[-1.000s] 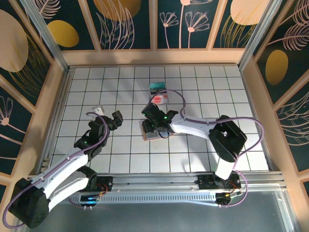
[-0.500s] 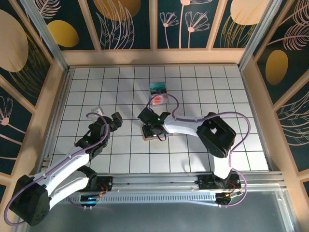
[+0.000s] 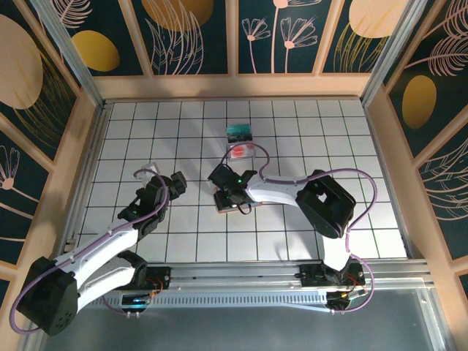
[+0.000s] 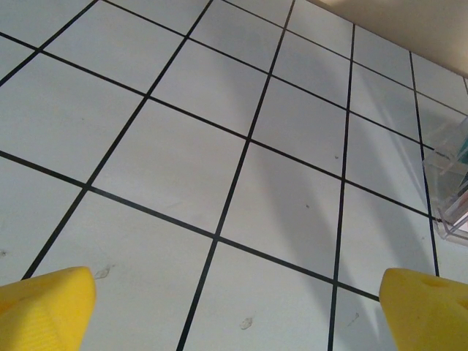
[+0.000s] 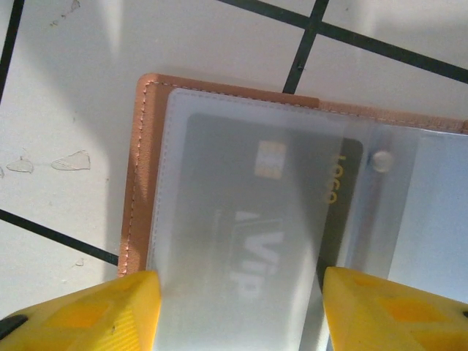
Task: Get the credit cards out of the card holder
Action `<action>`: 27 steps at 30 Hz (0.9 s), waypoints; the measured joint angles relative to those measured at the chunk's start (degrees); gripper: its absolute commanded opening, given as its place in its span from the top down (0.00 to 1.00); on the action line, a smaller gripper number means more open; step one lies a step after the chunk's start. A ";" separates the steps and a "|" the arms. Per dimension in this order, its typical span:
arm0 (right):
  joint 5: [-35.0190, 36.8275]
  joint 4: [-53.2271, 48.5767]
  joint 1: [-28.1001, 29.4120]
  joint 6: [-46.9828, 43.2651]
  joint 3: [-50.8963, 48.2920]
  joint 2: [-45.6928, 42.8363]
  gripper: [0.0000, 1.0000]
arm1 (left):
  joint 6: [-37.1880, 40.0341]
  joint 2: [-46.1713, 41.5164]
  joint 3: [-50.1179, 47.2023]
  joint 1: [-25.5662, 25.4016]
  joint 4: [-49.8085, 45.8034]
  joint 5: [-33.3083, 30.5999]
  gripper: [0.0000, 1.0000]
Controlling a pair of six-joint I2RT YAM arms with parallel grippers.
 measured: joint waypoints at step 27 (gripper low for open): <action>-1.66 0.70 0.00 1.42 -0.92 -1.53 0.63 | 3.52 0.20 2.91 0.00 -0.04 2.78 0.01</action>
